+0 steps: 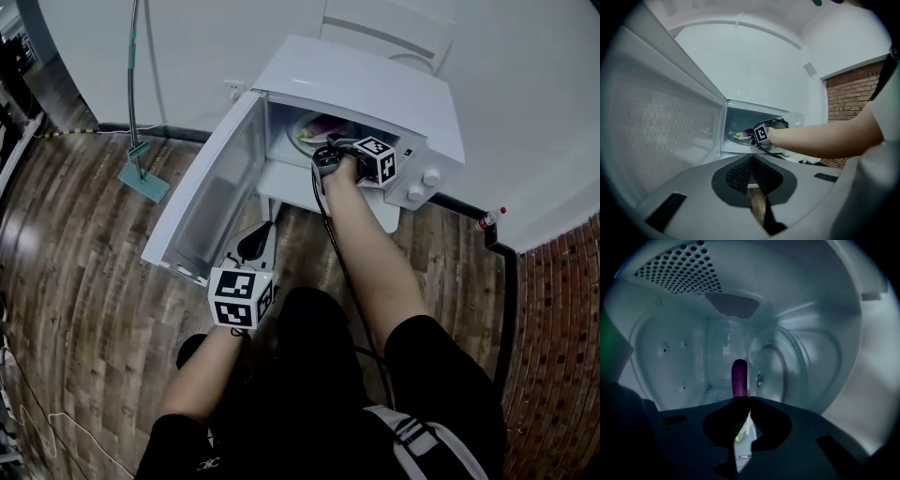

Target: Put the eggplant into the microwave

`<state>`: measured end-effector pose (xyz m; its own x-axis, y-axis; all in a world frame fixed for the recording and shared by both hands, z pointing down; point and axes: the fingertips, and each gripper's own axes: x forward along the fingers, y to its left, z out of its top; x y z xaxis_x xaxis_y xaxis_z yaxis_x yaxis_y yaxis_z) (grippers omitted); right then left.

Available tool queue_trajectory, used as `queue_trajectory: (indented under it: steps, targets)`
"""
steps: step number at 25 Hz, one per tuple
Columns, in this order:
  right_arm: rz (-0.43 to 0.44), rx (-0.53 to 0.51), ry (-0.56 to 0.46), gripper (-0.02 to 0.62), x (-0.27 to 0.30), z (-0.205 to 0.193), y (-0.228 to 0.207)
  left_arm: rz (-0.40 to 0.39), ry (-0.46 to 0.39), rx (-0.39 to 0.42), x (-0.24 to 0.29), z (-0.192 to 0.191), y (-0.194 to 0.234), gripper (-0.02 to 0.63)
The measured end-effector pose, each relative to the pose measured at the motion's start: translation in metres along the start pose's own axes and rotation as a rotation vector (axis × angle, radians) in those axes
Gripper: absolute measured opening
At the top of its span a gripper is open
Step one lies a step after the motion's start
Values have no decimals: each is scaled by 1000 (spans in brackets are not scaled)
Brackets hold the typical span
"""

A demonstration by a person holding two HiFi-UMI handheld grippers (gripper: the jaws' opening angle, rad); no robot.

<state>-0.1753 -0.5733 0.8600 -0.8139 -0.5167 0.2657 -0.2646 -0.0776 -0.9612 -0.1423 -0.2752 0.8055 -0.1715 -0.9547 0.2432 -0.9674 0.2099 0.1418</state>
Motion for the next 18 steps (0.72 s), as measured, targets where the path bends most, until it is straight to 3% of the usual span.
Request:
queue_trajectory:
  steps: [6, 13, 16, 18]
  targets:
    - [-103, -268, -43, 26, -2, -3, 5, -4, 20, -10, -6, -11, 3, -2]
    - [-337, -661, -146, 83, -17, 2, 0, -12, 16, -2, -13, -9, 3, -2]
    - [-426, -756, -187, 114, -24, 6, -5, -11, 17, 1, -17, -10, 3, -2]
    - [-439, -779, -222, 132, -29, 12, -6, -9, 16, -1, -20, -12, 3, -2]
